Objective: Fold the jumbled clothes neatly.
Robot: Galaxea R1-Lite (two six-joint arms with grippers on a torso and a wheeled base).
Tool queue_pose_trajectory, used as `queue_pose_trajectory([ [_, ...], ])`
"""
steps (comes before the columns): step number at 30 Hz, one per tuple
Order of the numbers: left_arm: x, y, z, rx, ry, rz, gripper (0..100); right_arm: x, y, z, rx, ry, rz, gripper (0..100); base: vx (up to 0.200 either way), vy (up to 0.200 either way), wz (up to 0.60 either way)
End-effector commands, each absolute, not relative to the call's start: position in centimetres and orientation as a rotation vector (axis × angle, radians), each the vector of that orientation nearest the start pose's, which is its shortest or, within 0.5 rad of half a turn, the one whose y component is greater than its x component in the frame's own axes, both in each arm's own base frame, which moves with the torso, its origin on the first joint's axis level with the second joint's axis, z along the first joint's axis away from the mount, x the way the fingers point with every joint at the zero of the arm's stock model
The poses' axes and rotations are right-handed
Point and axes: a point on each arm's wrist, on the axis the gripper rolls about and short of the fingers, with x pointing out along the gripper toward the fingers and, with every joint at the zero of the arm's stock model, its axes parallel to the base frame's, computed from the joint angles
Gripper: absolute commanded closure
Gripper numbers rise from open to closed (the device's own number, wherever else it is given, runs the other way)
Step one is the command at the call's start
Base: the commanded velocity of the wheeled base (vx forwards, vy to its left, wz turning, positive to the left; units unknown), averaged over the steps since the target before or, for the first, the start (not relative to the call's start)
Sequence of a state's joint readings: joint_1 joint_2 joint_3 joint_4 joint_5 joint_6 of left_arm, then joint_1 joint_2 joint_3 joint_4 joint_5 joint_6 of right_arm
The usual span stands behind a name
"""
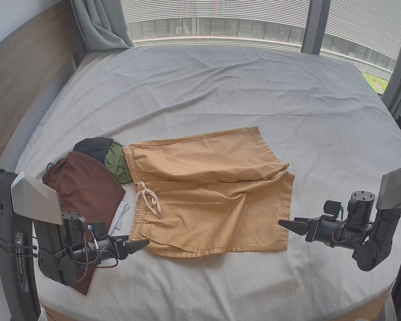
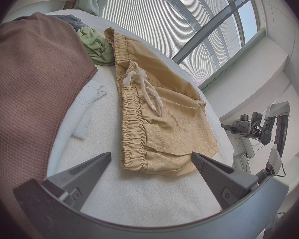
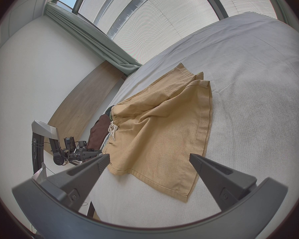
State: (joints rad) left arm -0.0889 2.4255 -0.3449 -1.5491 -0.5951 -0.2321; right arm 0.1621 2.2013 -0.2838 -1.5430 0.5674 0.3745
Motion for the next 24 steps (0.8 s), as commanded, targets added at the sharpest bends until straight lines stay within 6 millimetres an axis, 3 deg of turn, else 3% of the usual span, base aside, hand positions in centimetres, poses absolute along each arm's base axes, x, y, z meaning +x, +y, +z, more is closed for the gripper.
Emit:
queue_pose_trajectory([
  [1,29.2,-4.0,-4.9,-0.358,0.614,-0.608,0,27.5,5.7,1.6,0.431,0.508,0.644,0,0.000,0.000,0.00],
  [12,30.2,-4.3,-5.0,-0.379,0.593,-0.562,0,27.5,5.7,1.6,0.429,0.506,0.643,0,0.000,0.000,0.00],
  [13,30.2,-4.3,-5.0,-0.379,0.595,-0.562,100,27.5,5.7,1.6,0.429,0.506,0.645,0,0.000,0.000,0.00],
  [24,30.4,-4.4,-5.5,-0.379,0.599,-0.563,100,26.9,5.6,1.3,0.429,0.534,0.657,0,0.000,0.000,0.00],
])
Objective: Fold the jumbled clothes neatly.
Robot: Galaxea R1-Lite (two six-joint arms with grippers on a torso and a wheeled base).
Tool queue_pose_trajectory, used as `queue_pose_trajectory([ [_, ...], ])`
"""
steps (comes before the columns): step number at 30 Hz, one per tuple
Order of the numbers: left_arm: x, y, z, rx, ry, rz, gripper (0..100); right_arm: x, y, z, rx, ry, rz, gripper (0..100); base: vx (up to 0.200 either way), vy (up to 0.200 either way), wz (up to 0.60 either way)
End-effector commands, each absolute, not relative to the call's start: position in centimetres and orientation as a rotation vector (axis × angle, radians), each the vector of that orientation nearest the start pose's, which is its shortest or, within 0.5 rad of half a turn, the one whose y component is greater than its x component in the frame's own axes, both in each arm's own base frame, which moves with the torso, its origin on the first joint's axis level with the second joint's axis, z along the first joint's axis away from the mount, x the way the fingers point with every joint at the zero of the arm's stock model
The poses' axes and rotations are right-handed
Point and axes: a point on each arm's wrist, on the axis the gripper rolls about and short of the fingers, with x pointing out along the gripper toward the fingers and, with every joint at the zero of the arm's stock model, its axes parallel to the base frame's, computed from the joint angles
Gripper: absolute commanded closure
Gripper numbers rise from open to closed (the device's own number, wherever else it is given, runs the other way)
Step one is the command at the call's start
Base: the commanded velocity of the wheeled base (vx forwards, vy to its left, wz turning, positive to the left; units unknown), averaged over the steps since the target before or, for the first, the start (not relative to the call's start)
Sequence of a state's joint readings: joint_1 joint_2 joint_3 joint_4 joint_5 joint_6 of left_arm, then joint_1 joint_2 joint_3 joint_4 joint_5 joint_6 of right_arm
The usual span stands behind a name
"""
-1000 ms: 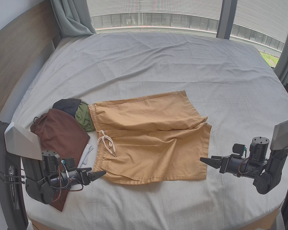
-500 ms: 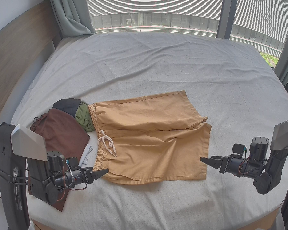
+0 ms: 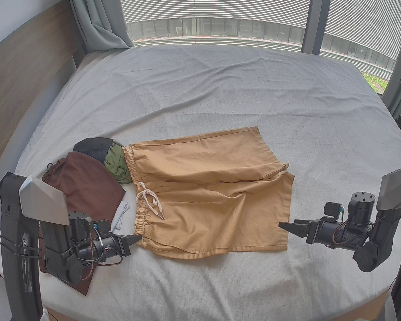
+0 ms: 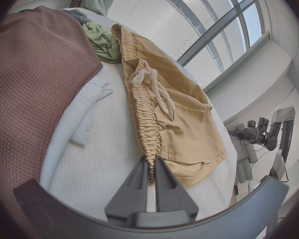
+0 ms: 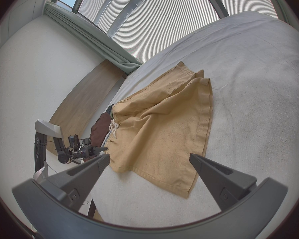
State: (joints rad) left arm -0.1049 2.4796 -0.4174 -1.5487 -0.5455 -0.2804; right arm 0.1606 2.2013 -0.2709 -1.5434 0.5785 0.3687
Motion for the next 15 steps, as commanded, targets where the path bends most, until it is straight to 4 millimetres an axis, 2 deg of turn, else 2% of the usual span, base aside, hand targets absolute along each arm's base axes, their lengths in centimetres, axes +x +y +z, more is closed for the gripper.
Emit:
queue_pose_trajectory([
  [1,30.4,-4.4,-5.5,-0.379,0.599,-0.563,100,26.8,5.6,1.3,0.428,0.539,0.663,0,0.000,0.000,0.00],
  [10,30.5,-4.1,-5.3,-0.381,0.590,-0.555,100,26.8,4.6,-0.2,0.445,0.586,0.625,0,0.000,0.000,0.00],
  [15,30.5,-4.1,-5.3,-0.378,0.589,-0.558,100,26.4,4.6,-1.8,0.458,0.654,0.610,0,0.000,0.000,0.00],
])
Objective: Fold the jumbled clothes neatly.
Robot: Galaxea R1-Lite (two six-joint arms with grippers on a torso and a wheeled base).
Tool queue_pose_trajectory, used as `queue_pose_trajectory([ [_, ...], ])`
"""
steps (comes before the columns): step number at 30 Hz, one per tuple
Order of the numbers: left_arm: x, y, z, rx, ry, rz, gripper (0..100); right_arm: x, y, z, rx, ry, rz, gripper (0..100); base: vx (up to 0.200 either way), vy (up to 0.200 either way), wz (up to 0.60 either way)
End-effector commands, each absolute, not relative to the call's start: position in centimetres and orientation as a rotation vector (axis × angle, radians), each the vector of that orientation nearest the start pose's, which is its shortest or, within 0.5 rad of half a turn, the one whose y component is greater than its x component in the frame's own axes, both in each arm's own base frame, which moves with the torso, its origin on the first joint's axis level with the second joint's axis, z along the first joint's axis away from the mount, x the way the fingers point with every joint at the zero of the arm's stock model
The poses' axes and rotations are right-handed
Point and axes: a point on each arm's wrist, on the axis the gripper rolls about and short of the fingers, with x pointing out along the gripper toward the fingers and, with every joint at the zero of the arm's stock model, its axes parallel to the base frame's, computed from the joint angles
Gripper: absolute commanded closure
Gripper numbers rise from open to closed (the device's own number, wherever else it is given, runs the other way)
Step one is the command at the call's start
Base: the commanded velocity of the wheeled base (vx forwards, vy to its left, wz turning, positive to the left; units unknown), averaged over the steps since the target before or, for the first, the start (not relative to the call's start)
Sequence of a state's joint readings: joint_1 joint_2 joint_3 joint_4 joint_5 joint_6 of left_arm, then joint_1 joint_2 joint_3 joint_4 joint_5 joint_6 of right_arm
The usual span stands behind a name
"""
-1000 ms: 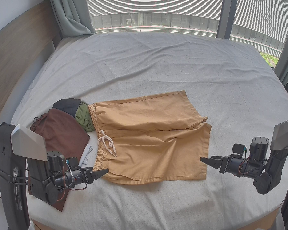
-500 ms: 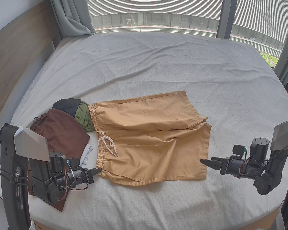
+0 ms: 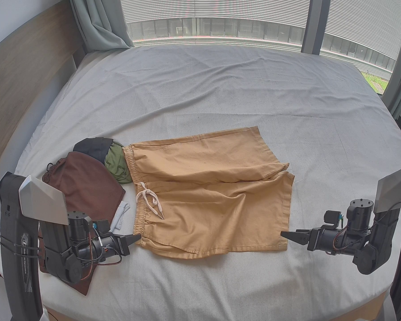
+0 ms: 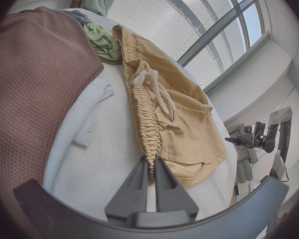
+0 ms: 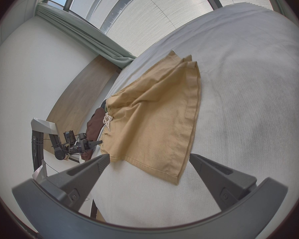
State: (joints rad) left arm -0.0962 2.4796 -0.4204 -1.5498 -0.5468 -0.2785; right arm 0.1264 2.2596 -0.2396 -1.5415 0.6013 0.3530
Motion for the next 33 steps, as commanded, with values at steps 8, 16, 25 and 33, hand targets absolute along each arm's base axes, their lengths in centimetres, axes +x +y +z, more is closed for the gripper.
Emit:
queue_pose_trajectory([
  [8,30.5,-4.1,-5.3,-0.378,0.590,-0.556,100,26.5,4.9,-3.2,0.443,0.692,0.619,0,0.000,0.000,0.00],
  [16,30.5,-4.1,-5.3,-0.377,0.590,-0.556,100,26.9,5.0,-4.3,0.446,0.712,0.618,0,0.000,0.000,0.00],
  [25,30.5,-4.1,-5.3,-0.377,0.588,-0.557,100,27.6,5.7,-4.9,0.451,0.711,0.637,0,0.000,0.000,0.00],
  [33,30.5,-4.1,-5.3,-0.374,0.587,-0.557,100,28.0,6.0,-4.8,0.476,0.703,0.637,100,0.000,0.000,0.00],
])
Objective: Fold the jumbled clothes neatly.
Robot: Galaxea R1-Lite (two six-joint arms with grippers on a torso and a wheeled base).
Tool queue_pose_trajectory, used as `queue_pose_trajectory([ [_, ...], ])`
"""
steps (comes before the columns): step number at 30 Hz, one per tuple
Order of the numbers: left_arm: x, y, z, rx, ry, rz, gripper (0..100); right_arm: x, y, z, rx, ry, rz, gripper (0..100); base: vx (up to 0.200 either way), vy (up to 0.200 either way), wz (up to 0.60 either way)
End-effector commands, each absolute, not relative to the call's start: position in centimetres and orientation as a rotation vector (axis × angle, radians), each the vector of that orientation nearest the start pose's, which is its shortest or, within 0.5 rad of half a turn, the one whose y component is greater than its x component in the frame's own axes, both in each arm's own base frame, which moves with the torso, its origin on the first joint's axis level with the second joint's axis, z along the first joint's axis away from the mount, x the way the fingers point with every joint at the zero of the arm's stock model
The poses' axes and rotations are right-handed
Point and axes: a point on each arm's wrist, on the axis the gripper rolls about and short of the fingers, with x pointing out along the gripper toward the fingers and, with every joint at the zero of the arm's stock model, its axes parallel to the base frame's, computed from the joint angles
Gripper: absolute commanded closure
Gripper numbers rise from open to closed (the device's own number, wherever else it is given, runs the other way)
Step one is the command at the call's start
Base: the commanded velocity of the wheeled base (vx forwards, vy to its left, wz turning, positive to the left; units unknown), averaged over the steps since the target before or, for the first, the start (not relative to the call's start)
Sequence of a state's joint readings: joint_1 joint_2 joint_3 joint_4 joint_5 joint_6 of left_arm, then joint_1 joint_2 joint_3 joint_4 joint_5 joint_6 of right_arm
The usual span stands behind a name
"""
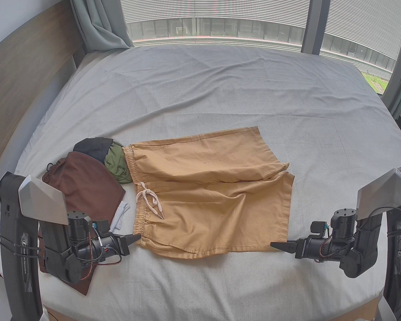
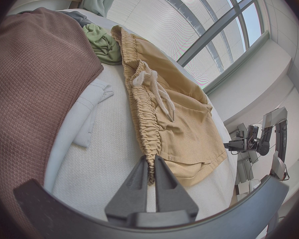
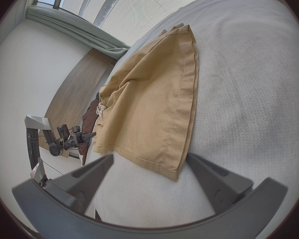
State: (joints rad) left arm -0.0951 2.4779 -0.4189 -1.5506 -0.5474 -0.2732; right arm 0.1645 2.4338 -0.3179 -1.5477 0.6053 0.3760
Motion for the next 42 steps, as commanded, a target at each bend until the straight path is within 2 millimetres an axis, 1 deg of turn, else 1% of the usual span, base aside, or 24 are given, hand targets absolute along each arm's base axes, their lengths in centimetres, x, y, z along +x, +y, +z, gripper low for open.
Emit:
queue_pose_trajectory([
  [1,30.5,-4.1,-5.3,-0.374,0.587,-0.557,100,28.1,6.0,-4.7,0.479,0.702,0.636,100,0.000,0.000,0.00],
  [16,30.5,-4.1,-5.3,-0.374,0.587,-0.557,100,28.3,5.8,-4.7,0.487,0.697,0.627,100,0.000,0.000,0.00],
  [23,30.3,-3.9,-4.8,-0.375,0.584,-0.555,100,27.7,5.4,-4.2,0.488,0.704,0.615,100,0.000,0.000,0.00],
  [24,30.0,-3.9,-4.5,-0.377,0.581,-0.558,100,27.5,5.4,-4.0,0.482,0.700,0.616,100,0.000,0.000,0.00],
  [31,28.6,-3.6,-3.5,-0.389,0.602,-0.584,100,26.6,4.8,-3.2,0.465,0.696,0.610,100,0.000,0.000,0.00],
  [37,28.0,-3.1,-2.8,-0.394,0.598,-0.575,100,26.1,4.1,-3.3,0.408,0.689,0.613,100,0.000,0.000,0.00],
  [42,27.7,-2.7,-2.8,-0.398,0.605,-0.566,100,25.5,3.8,-3.3,0.391,0.701,0.610,100,0.000,0.000,0.00],
])
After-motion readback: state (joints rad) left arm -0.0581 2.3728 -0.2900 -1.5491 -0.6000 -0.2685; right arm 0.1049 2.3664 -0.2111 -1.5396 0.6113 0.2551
